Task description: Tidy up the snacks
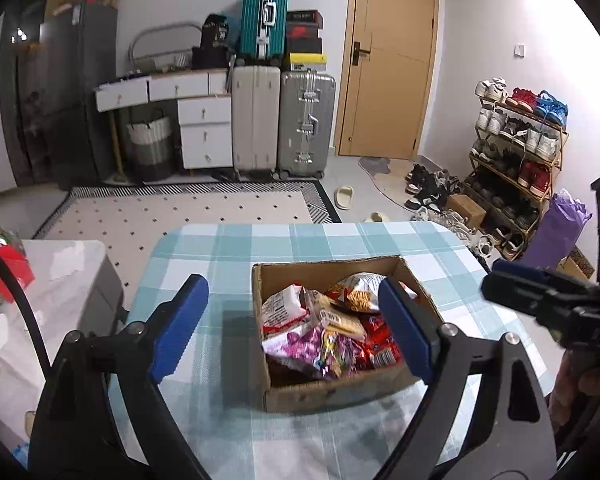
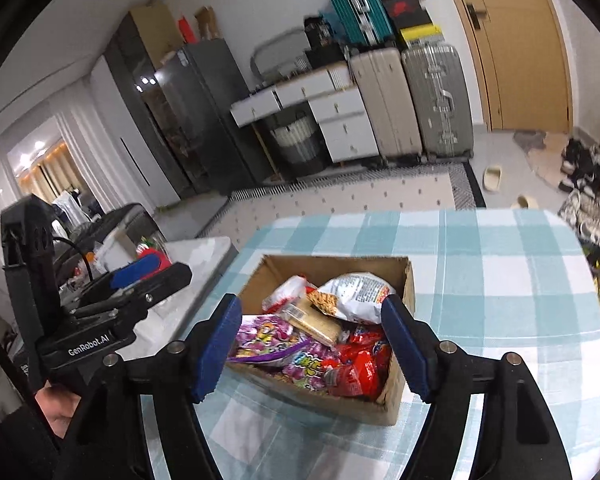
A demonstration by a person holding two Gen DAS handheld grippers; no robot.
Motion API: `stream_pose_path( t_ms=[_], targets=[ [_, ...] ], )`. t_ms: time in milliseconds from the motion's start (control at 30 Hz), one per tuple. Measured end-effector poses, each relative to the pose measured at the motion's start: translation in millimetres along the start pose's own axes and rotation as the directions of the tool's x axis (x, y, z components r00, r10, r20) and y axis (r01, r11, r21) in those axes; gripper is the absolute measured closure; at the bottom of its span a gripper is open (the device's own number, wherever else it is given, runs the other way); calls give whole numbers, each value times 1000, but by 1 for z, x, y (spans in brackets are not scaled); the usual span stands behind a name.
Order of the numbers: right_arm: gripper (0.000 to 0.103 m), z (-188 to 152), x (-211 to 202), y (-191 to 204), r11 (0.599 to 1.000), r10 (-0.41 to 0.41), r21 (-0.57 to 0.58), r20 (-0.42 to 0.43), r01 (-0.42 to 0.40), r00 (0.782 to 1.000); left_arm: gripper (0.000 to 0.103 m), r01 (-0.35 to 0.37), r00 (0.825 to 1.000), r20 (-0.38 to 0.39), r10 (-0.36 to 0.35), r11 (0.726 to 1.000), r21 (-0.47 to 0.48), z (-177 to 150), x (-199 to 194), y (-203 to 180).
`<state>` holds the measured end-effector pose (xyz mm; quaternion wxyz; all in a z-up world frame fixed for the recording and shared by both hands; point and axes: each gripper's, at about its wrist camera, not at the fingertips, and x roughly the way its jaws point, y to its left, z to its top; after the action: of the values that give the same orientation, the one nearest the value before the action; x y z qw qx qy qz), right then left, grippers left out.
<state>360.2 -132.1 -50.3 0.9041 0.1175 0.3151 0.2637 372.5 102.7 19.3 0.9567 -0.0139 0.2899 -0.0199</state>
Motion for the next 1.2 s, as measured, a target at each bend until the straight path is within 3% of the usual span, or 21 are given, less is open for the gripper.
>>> stream_pose_path(
  t_ms=[100,233,400,633,867,967,1200],
  targets=[
    [15,-9,-29,8,1000,2,-28,68,0,998,14,-1,999,33,1,1000,5,-4,-29,-5],
    [10,-19,-60,17,998,13,-61,134,-5,991,0,-3,996,87,4,1000,-10,-8,-63,-8],
    [3,-32,-90,25,995,21,-100,200,-1,980,0,-24,988,152,22,1000,7,-14,-103,-15],
    [1,-55,-122,31,990,42,-138,296,-1,954,0,-63,974,218,56,998,29,-20,-138,-23],
    [1,-82,-130,32,986,45,-168,354,16,934,0,-106,954,289,79,991,80,-43,-148,-34],
    [1,-95,-126,30,981,13,-184,369,60,929,0,-117,957,277,91,990,81,-56,-138,-33],
    [1,-136,-110,11,985,-15,-156,350,74,937,0,-115,964,243,104,993,31,-95,-99,-18]
  ],
)
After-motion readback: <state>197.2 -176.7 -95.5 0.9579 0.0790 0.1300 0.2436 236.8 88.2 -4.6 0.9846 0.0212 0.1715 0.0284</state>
